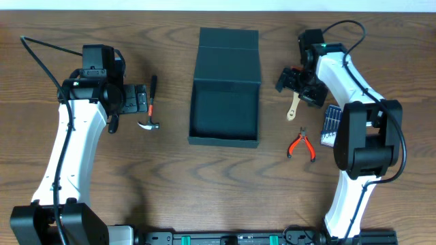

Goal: Pack container
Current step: 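Lower the right gripper onto the scraper's wooden handle and close it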

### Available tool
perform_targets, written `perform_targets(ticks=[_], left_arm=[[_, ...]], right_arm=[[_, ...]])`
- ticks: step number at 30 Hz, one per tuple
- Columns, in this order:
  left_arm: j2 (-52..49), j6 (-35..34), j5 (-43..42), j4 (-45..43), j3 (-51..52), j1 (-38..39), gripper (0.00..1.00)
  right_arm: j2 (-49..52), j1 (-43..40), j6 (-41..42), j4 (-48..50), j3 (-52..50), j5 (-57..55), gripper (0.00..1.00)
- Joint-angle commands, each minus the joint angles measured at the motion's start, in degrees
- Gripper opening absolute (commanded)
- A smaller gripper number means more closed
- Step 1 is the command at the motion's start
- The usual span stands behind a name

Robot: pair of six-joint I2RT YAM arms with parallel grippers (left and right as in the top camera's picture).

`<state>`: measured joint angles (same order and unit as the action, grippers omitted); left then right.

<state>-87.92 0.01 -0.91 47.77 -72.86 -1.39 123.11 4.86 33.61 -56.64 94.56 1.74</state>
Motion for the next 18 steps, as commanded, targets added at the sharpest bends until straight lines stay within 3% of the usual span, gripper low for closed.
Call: perform_targets(ticks=[1,18], left_arm=[[-0.07,-0.31,0.07,0.11,-1.51,0.2,0.99],[-0.07,-1.38,0.07,0.11,-1.51,0.2,0.98]], right_arm=[[0.15,-1.44,2.08,-0.09,-0.28,0.26,0.99],[2.01,-0.55,2.16,0.39,-1.7,0.0,0.98]])
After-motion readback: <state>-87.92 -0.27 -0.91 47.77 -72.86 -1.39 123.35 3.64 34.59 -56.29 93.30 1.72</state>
